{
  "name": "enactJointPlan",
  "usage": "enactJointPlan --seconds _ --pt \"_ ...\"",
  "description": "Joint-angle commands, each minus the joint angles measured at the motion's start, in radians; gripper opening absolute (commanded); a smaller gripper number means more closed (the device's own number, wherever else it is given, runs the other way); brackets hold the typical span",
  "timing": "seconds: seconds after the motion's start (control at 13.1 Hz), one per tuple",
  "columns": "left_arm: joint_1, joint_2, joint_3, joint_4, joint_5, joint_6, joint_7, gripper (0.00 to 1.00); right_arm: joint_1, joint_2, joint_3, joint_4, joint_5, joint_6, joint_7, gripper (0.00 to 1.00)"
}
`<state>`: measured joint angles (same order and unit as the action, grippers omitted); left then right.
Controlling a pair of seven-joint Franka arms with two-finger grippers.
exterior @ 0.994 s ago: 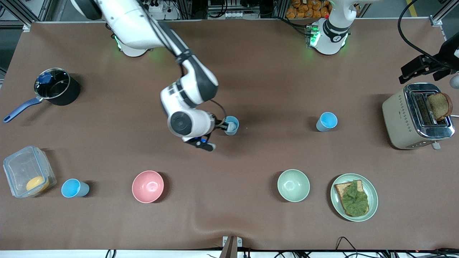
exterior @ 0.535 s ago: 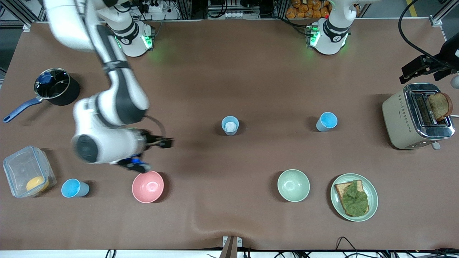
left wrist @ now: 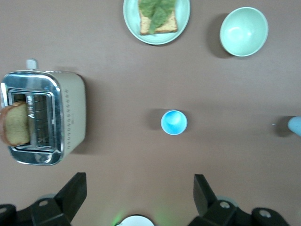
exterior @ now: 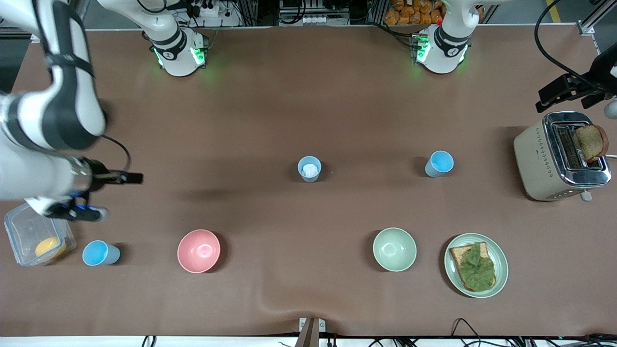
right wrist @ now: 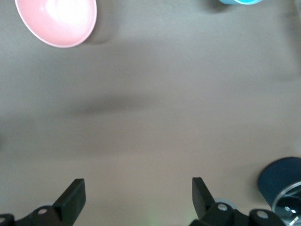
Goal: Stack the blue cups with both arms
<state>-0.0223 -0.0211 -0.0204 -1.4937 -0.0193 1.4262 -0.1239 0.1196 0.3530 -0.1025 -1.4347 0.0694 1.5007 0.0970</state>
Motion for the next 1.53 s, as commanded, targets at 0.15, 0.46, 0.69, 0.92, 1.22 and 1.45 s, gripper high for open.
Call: enactJointPlan --seconds 0.15,0.46,0.69,0.92,1.22,1.45 --pt "-0.004 0.016 -0.004 0.007 -0.037 0.007 -0.005 1.00 -0.070 -0.285 0.018 -0.219 -0.060 0.058 -0.013 1.00" --pt "-0.004 0.110 -0.013 -0.010 -0.067 0.098 0.001 1.00 -0.072 -0.342 0.018 -0.187 -0.089 0.009 -0.020 1.00" --pt "0.007 0.116 -0.012 -0.136 -0.067 0.244 0.001 1.00 -0.089 -0.339 0.018 -0.153 -0.073 -0.019 -0.048 1.00" --pt "-0.048 0.136 -0.012 -0.328 0.008 0.415 0.001 1.00 -0.089 -0.335 0.017 -0.155 -0.074 0.010 -0.033 1.00" --pt "-0.071 0.176 -0.013 -0.356 -0.030 0.479 0.037 1.00 -0.086 -0.333 0.020 -0.151 -0.074 0.009 -0.033 1.00" --pt "-0.148 0.187 -0.013 -0.489 -0.044 0.690 0.009 1.00 -0.093 -0.332 0.018 -0.153 -0.076 0.003 -0.033 1.00"
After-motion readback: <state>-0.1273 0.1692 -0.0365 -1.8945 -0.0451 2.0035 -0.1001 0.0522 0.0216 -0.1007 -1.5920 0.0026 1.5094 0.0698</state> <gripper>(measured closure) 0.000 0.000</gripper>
